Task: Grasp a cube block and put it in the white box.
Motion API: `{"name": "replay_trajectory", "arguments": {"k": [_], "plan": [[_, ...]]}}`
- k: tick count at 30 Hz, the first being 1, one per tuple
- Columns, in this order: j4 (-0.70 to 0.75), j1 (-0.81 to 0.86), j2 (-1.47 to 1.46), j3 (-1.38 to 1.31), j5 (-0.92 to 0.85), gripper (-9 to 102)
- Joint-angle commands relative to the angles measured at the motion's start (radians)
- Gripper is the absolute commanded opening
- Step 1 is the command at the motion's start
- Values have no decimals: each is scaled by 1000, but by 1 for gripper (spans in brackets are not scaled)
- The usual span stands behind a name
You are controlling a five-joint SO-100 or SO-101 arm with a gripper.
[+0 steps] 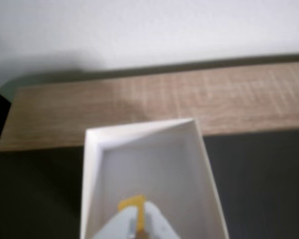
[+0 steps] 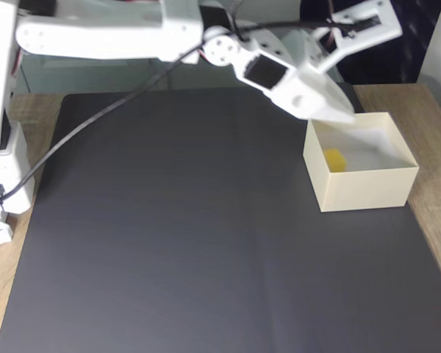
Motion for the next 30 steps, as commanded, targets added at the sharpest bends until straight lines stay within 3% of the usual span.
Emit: {"name": "replay_trajectory", "arguments": {"k": [1,15,30], "plan": [[2,-26,215,147,-6,0],[-31,-95,968,925,-15,0],[239,-97,1474,1238,-3,0]]}}
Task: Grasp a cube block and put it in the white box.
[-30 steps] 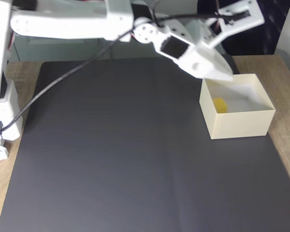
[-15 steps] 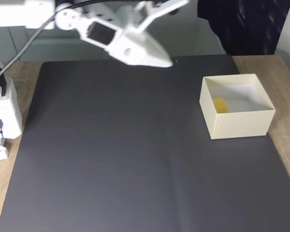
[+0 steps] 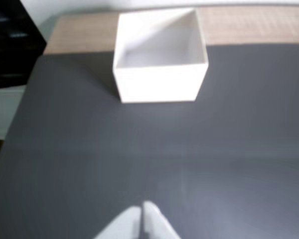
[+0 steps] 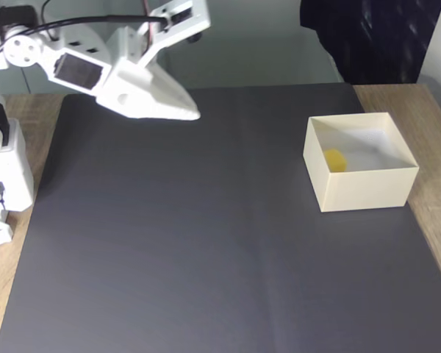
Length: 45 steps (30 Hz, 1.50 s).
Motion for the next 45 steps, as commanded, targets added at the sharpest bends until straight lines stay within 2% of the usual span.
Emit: {"name": "replay_trajectory", "arguments": {"k": [1,11,16,21,30,45], "plan": [[69,-11,146,57,6,0],[367,20,627,265,14,0],[390,32,632,268,15,0],[472,38,632,270,-6,0],[784,35,632,275,-69,0],[787,-5,634,360,-143,0]]}}
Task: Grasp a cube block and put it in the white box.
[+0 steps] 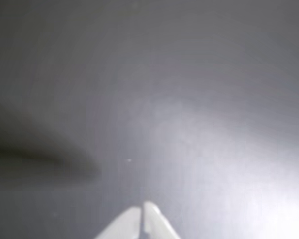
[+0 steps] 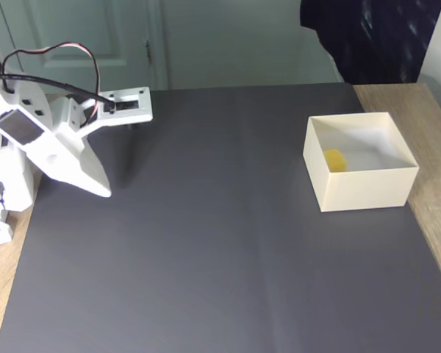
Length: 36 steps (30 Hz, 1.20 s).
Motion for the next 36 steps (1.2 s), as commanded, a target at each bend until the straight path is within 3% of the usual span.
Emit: {"name": "replay_trajectory", "arguments": {"k": [1,36], "plan": [[-2,-12,6,12,-14,1],[-43,-44,6,109,-64,1]]}}
